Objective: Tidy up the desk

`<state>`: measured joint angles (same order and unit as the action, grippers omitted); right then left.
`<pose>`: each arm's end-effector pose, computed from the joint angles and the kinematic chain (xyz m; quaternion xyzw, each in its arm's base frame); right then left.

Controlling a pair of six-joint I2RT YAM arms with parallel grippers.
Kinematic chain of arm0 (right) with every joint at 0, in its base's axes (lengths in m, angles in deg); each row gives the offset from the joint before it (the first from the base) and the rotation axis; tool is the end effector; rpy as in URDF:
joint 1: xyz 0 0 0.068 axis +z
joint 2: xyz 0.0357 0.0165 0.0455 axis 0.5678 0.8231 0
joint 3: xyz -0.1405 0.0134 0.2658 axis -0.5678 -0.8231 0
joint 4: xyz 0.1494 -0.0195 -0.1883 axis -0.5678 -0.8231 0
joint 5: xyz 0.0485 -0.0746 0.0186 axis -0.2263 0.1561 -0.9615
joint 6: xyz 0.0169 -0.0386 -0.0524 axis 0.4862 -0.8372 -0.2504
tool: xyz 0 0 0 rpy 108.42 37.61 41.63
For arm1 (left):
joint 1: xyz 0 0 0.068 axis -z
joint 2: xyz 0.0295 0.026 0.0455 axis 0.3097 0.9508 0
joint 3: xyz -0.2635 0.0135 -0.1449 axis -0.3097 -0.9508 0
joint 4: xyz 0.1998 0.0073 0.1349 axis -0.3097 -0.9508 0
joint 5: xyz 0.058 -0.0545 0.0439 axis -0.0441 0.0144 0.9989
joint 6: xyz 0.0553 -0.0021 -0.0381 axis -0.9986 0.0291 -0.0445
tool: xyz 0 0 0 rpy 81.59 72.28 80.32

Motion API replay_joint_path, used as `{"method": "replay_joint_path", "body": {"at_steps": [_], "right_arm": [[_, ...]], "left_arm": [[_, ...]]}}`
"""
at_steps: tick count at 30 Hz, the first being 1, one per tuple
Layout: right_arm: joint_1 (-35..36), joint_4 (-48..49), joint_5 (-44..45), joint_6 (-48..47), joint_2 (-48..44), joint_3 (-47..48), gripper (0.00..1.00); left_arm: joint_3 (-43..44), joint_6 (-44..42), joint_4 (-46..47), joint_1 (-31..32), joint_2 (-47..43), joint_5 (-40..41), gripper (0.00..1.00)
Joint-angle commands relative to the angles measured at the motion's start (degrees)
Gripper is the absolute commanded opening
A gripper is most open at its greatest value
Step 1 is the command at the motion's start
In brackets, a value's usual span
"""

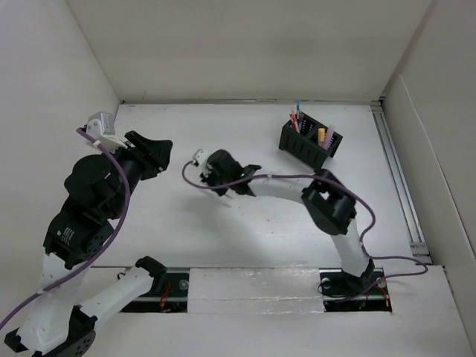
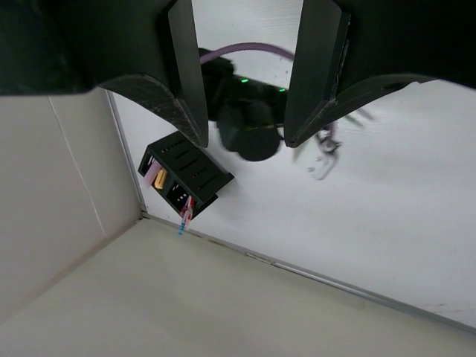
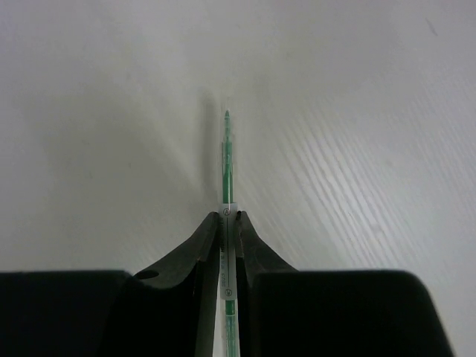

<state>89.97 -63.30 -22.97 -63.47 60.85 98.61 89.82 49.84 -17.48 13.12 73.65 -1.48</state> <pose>0.2903 0.4181 0.1993 -0.4595 0.7874 0.1619 0.3777 0.0737 -0.0284 0.5019 -0.0950 0.6926 -0.2918 0.6528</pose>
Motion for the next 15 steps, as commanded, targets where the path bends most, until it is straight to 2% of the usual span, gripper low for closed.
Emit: {"method": "replay_joint_path", "body": {"at_steps": [1,3,4,6,7,8,11,13,15], "right_arm": [[-7.10,12.51,-4.50,-0.35,-13.80,-7.80,0.00],[-10.36,15.35,-6.26,-1.05,-19.78,-11.05,0.00],[-16.55,19.28,-8.18,-1.14,-22.85,-12.38,0.00],[-18.96,21.49,-10.30,-1.40,-25.49,-13.87,0.00],[-21.42,26.39,-11.44,-1.32,-26.38,-14.58,0.00],[-26.50,29.22,-14.58,-0.97,-26.83,-15.19,0.00],[-36.17,39.77,-24.67,2.54,-24.12,-14.50,0.00],[-39.80,47.22,-28.66,7.72,-19.66,-12.75,0.00],[-43.75,50.68,-32.10,11.49,-16.65,-11.43,0.00]], "left_arm": [[-1.82,0.09,4.80,0.40,1.95,-0.28,0.41],[-2.52,0.09,6.47,0.40,3.27,-0.81,0.41],[-2.88,0.18,7.44,0.40,4.49,-1.42,0.41],[-3.05,0.61,8.14,0.40,5.73,-2.38,0.41],[-3.23,0.88,8.67,0.40,6.17,-2.74,0.41],[-3.40,1.40,9.29,0.40,7.22,-3.35,0.41],[-4.19,2.72,11.31,0.40,8.89,-4.33,0.41],[-4.46,2.81,11.84,0.40,10.65,-4.33,0.41],[-4.72,3.16,11.67,0.40,11.80,-4.24,0.41]]}}
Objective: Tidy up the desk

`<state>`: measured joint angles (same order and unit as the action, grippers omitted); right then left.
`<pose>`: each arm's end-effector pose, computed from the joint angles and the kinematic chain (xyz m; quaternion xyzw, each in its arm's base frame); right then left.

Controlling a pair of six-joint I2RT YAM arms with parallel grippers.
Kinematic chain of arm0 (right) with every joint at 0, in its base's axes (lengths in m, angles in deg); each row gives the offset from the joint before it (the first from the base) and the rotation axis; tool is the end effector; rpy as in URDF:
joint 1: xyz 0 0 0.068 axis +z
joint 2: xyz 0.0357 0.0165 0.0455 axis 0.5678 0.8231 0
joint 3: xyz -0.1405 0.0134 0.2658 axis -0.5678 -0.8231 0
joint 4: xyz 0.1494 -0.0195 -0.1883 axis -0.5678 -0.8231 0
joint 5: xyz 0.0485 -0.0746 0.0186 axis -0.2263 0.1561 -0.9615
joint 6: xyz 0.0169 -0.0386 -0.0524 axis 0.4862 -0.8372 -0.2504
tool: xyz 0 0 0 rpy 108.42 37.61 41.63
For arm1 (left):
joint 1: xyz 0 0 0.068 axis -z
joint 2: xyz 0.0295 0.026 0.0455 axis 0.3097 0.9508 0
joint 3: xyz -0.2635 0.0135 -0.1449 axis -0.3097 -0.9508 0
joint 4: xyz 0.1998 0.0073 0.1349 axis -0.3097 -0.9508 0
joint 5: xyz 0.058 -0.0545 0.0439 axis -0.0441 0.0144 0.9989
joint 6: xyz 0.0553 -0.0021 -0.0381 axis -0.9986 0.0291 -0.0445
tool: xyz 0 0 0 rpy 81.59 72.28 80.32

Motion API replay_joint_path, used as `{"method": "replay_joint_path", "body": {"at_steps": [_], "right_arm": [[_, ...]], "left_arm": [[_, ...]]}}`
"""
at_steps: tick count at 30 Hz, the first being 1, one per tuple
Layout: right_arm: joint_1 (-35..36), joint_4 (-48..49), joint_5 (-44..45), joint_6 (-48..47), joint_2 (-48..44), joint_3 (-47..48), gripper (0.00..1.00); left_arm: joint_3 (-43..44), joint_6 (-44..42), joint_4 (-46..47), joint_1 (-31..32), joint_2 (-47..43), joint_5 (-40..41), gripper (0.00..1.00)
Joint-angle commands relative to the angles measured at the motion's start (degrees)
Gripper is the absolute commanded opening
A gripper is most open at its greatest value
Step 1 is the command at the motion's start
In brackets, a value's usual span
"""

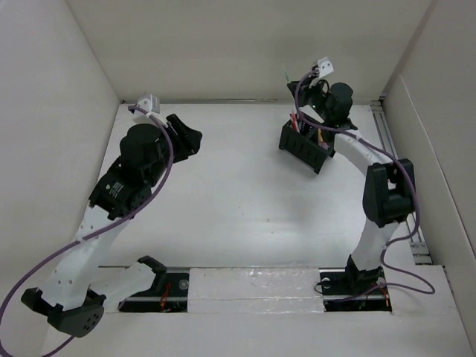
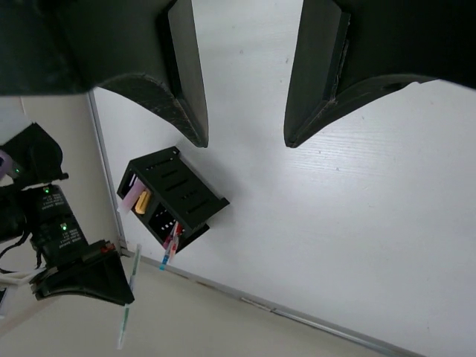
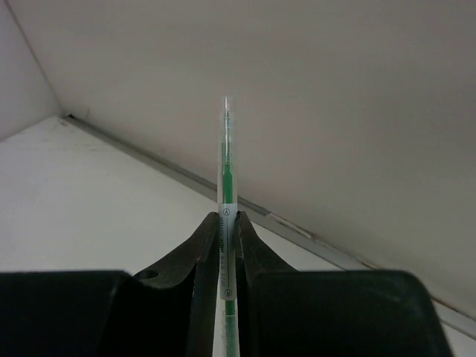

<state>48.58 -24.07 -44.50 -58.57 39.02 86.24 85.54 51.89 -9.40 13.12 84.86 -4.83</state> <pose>0.4266 0.1252 0.3837 -0.2142 0.6287 0.1988 0.7206 0.1466 -0.0760 0.4780 -0.0829 0.7382 -0.2932 0.6019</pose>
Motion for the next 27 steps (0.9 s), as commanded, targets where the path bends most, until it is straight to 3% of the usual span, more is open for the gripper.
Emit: {"method": "replay_joint_path", "body": {"at_steps": [1,10,19,27], "right_arm": [[-3.33,14.07,-11.45,7.66,7.81,1.65,0.00],[-10.10,28.14,-21.38,18.92,18.12,5.18,0.00],[-10.73,35.10,-20.86,19.63,13.91,-6.86,0.00],[-11.25,35.54,-19.63,18.49,9.77,-11.88,0.05]], "left_arm": [[-0.61,1.37,3.58,0.40,1.02,-0.81,0.41],[-0.18,1.46,4.19,0.40,4.19,1.30,0.42],[0.44,0.50,4.02,0.40,6.30,1.48,0.42],[0.70,-1.08,4.46,0.40,7.09,0.60,0.42]]}}
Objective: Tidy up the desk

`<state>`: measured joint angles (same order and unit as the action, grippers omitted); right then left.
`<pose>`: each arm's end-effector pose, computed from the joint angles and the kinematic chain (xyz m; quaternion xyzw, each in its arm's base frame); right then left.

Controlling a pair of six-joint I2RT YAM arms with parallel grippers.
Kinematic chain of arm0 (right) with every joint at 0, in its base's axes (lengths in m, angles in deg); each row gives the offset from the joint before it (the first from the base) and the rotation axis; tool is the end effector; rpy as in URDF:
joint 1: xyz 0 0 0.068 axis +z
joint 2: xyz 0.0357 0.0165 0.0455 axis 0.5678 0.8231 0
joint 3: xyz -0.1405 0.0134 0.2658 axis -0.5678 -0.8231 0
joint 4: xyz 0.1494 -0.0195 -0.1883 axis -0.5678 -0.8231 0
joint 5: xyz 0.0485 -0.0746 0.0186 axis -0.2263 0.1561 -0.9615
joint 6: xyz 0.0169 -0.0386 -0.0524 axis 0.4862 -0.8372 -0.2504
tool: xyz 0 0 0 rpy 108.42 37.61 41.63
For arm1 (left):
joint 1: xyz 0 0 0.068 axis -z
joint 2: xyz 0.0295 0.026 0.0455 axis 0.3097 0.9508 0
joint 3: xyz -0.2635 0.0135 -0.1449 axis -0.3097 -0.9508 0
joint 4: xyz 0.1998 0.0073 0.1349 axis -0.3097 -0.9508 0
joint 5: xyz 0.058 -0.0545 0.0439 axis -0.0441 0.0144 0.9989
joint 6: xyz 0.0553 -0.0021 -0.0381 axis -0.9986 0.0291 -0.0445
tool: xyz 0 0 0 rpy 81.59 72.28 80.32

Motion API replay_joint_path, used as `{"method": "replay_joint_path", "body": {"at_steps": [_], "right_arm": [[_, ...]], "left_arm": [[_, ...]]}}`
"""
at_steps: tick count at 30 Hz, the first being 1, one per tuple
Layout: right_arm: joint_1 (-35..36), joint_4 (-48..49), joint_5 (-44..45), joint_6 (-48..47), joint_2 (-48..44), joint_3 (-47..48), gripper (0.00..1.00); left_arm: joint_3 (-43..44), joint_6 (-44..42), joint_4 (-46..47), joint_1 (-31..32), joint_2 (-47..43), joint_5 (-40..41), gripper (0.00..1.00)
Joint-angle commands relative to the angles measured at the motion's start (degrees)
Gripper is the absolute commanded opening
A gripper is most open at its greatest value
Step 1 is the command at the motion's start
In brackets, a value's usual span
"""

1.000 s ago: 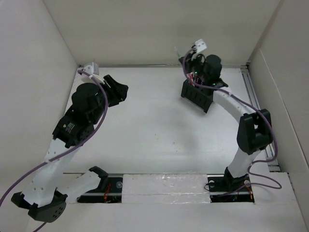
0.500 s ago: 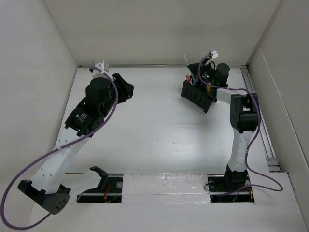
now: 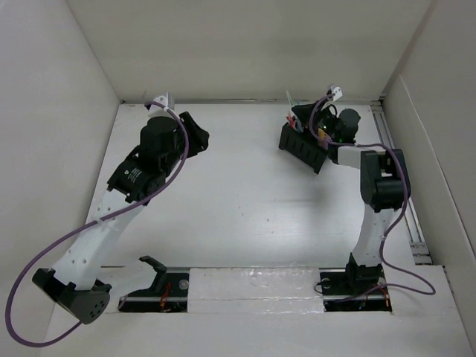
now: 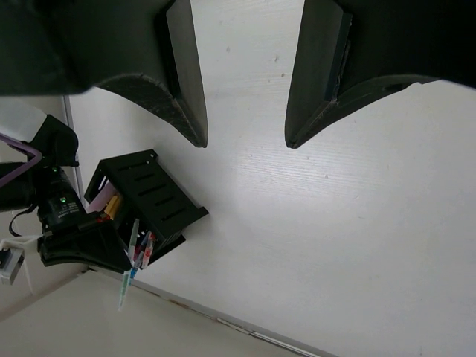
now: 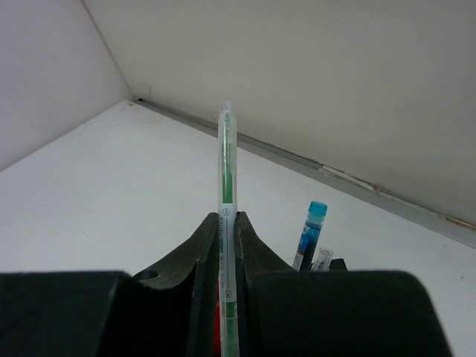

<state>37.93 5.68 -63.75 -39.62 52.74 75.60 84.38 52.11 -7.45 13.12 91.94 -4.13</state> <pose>0.4636 0.0611 0.2762 -0.1852 0.6176 0.3432 0.6830 0.1865 -0.0994 0.4550 -0.0847 0.7729 -0.2648 0.5704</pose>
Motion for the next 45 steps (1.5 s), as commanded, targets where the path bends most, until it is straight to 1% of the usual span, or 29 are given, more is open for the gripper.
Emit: {"method": "replay_joint_path", "body": {"at_steps": [1,3,4,5,7,8,11,14,16,18,21,22,24,27,28,30,31,32,34,35,36,37,38,39,40,41,43,44,45], "right_arm": [[-0.61,5.71,-0.03,-0.64,-4.31,-1.85,0.06],[-0.61,5.97,0.59,-0.90,-5.36,-4.30,0.11],[-0.61,6.23,0.59,-0.90,-5.36,-4.31,0.11],[-0.61,6.32,1.12,-0.90,-5.62,-5.10,0.16],[-0.61,5.19,1.47,-1.87,-6.94,-6.68,0.21],[-0.61,2.40,2.52,-4.13,-7.82,-7.30,0.23],[-0.61,-0.43,3.14,-6.34,-7.83,-7.30,0.22],[-0.61,-0.53,2.61,-6.62,-7.21,-6.69,0.22],[-0.61,-0.79,3.40,-6.97,-7.21,-6.08,0.15],[-0.61,-2.11,2.97,-7.23,-6.60,-4.41,0.15],[-0.61,-1.94,2.61,-6.97,-7.03,-3.17,0.22],[-0.61,-1.94,2.79,-7.06,-8.34,-3.61,0.27],[-0.61,-2.11,2.79,-6.88,-10.01,-4.05,0.32],[0.00,-5.36,2.88,-8.11,-14.14,-4.14,0.40],[0.70,-6.50,3.05,-8.72,-15.37,-4.23,0.45],[1.49,-12.81,3.75,-12.75,-20.03,-4.40,0.53],[2.72,-15.53,4.80,-14.25,-21.78,-4.40,0.66],[3.43,-21.56,5.68,-17.22,-25.28,-4.49,0.76],[5.18,-27.49,9.36,-22.07,-29.69,-5.36,0.81],[7.37,-32.30,11.12,-25.65,-32.23,-6.15,1.00],[8.78,-35.05,12.97,-27.52,-37.04,-7.29,1.00],[10.19,-38.03,17.16,-29.01,-39.53,-7.74,1.00],[13.25,-43.19,19.73,-31.64,-41.99,-8.44,1.00],[15.02,-45.33,22.28,-32.54,-46.97,-9.05,1.00],[16.86,-47.53,27.96,-33.07,-49.55,-11.06,1.00],[20.71,-51.21,30.80,-33.68,-52.18,-12.21,1.00],[24.60,-55.26,38.95,-32.99,-59.80,-15.72,1.00],[26.53,-59.12,42.74,-31.33,-62.38,-16.70,1.00],[30.38,-62.63,44.96,-30.27,-64.67,-17.58,1.00]], "left_arm": [[1.86,-1.48,2.60,0.40,0.01,-0.19,0.42],[1.69,-1.83,2.69,0.40,-0.16,-0.54,0.42],[1.68,-1.83,2.69,0.40,-0.34,-0.54,0.42],[1.60,-1.92,2.69,0.40,-0.43,-0.54,0.42],[1.42,-2.09,2.69,0.40,-0.69,-0.45,0.42],[1.25,-2.27,2.60,0.40,-0.69,-0.45,0.42],[0.81,-2.36,2.77,0.40,-0.87,-0.72,0.42],[0.63,-2.45,2.95,0.40,-1.22,-0.89,0.43],[0.80,-2.53,2.78,0.40,-1.22,-0.89,0.43],[1.16,-2.71,2.51,0.40,-1.31,-0.89,0.43],[1.60,-2.80,2.16,0.40,-1.48,-0.63,0.43],[1.60,-2.71,2.16,0.40,-1.57,-0.45,0.43],[1.42,-2.80,2.34,0.40,-1.83,-0.36,0.43],[1.60,-2.89,1.81,0.40,-0.52,-0.36,0.44],[1.68,-2.89,1.81,0.40,-0.08,-0.62,0.44],[2.38,-2.97,1.37,0.40,1.49,-0.89,0.44],[2.82,-3.06,1.02,0.40,2.11,-1.07,0.44],[3.78,-3.24,0.32,0.40,2.82,-1.15,0.44],[4.41,-3.67,0.23,0.40,3.53,-1.59,0.45],[4.50,-4.03,0.58,0.40,3.53,-1.86,0.45],[4.58,-4.12,0.58,0.40,3.18,-2.12,0.45],[4.67,-4.20,0.84,0.40,3.09,-2.73,0.45],[4.50,-4.38,0.93,0.40,2.65,-3.17,0.46],[4.41,-4.29,1.10,0.40,1.95,-3.52,0.46],[4.06,-4.29,2.06,0.40,1.25,-4.48,0.47],[3.10,-4.55,2.77,0.40,0.37,-5.28,0.47],[1.34,-5.78,5.31,0.40,-2.61,-7.29,0.50],[-0.32,-5.96,6.02,0.40,-3.84,-7.65,0.51],[-1.03,-6.31,6.38,0.40,-5.68,-7.83,0.52]]}}
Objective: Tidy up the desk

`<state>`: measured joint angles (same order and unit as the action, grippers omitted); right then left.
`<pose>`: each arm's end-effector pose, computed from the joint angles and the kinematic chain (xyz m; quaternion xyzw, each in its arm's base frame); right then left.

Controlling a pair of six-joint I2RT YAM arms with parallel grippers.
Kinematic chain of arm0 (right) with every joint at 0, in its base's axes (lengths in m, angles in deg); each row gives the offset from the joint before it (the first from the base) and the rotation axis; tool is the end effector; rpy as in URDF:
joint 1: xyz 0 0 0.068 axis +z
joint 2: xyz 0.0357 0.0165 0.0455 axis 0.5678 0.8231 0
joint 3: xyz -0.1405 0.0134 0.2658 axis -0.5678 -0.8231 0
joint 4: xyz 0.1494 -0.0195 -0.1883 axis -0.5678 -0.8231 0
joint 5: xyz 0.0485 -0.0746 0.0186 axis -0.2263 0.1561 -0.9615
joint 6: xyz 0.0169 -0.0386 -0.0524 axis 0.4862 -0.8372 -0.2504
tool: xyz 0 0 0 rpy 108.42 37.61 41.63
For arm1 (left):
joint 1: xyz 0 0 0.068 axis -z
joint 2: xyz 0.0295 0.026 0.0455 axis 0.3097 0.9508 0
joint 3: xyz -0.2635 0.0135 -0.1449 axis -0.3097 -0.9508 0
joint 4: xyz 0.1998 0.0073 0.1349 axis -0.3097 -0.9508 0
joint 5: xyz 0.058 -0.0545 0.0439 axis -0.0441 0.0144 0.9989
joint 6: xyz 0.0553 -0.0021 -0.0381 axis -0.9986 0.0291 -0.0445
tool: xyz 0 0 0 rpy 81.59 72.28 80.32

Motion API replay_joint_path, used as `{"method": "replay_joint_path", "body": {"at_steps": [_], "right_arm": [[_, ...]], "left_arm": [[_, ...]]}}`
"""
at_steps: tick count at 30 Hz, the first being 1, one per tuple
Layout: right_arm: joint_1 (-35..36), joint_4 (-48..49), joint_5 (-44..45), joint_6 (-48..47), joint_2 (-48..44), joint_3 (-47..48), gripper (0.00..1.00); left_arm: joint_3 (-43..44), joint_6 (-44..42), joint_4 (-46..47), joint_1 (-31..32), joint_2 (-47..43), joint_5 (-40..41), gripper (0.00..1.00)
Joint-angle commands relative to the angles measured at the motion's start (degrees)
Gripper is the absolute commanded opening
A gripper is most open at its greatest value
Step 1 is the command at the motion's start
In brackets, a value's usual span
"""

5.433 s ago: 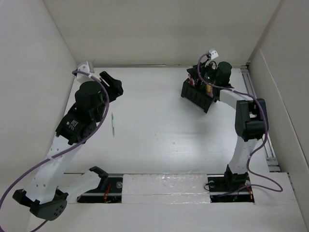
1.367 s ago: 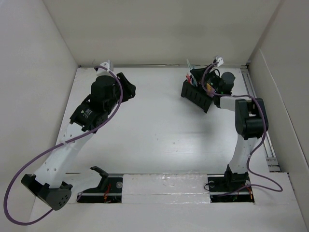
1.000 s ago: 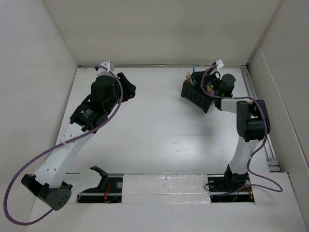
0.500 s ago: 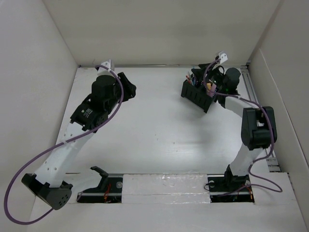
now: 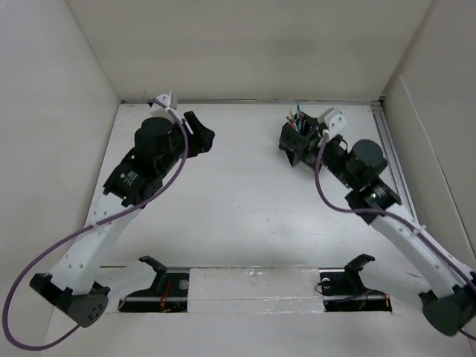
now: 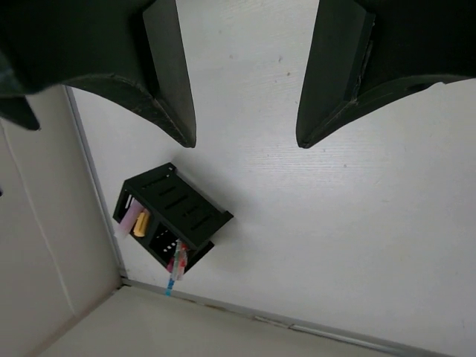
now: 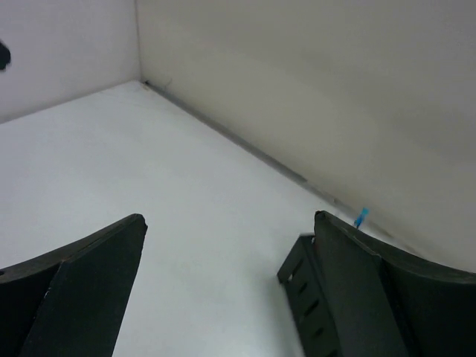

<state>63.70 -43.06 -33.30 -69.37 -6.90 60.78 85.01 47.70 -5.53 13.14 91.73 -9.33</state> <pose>0.1850 0.1125 0.4342 -0.2817 0.5884 0.1643 0.7399 0.1835 -0.1033 0.4633 -0.0278 0.7629 -0.2846 0.5799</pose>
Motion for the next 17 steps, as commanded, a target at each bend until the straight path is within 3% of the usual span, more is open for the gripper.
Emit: {"method": "replay_joint_path", "body": {"at_steps": [1,3,7,13,17], "right_arm": [[6.65,-16.54,19.84,0.71,-9.74,-3.72,1.00],[12.95,-30.19,27.84,9.80,-17.47,-7.67,1.00],[16.94,-37.63,31.05,15.47,-22.42,-9.35,1.00],[18.18,-36.97,30.80,12.59,-23.77,-11.29,1.00],[18.18,-34.76,27.37,8.89,-19.56,-11.12,1.00]], "left_arm": [[-2.28,-1.90,4.54,0.37,-6.27,-2.81,0.52],[-5.78,-1.64,4.37,1.59,-9.15,-2.55,0.54],[-8.70,-0.76,3.67,1.60,-11.63,-2.46,0.54],[-13.36,2.75,2.00,1.60,-15.93,-2.20,0.53],[-16.79,6.01,2.70,1.60,-17.08,0.27,0.55]]}}
